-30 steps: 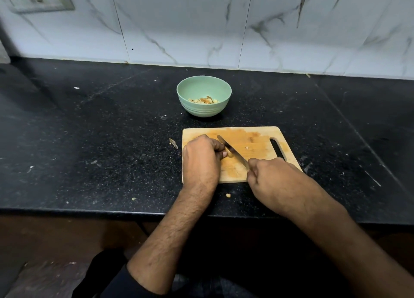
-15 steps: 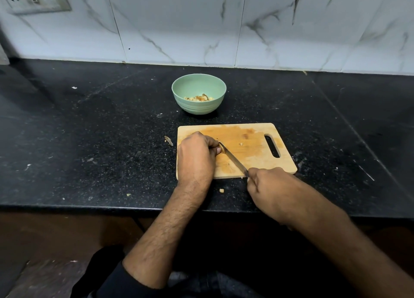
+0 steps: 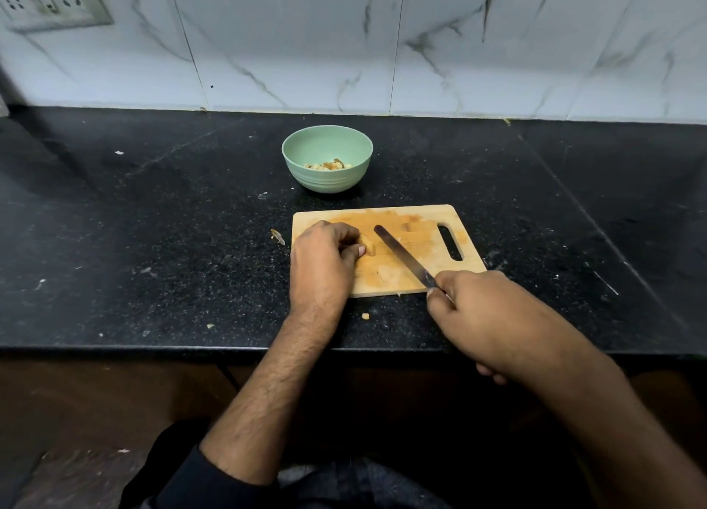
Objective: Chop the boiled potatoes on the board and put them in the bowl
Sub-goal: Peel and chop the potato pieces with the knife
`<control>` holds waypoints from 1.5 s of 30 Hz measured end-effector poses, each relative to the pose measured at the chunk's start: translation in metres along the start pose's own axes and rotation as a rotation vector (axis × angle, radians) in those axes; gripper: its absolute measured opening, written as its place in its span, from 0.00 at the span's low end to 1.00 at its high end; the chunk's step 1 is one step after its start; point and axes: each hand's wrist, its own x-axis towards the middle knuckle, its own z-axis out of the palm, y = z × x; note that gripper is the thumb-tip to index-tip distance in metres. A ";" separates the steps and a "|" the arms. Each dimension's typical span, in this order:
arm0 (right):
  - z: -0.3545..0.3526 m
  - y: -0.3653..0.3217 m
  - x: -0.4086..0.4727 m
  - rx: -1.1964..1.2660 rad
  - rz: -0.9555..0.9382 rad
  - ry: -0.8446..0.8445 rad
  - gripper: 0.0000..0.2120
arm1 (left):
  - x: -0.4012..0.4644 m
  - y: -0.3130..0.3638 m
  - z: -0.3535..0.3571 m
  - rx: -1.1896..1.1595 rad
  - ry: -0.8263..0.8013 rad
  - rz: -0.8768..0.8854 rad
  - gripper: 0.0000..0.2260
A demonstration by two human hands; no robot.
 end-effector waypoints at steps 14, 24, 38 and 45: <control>0.013 0.002 0.026 0.122 0.064 0.001 0.12 | 0.000 0.000 0.008 0.245 -0.146 0.217 0.11; 0.018 0.006 0.030 0.095 0.046 -0.045 0.13 | 0.005 -0.003 0.004 0.013 -0.051 0.062 0.18; 0.019 0.013 0.039 0.049 0.015 -0.044 0.13 | 0.020 0.004 0.003 0.059 -0.256 0.079 0.17; 0.016 0.009 0.036 0.032 0.006 -0.042 0.14 | 0.024 0.003 -0.001 0.050 -0.301 0.072 0.20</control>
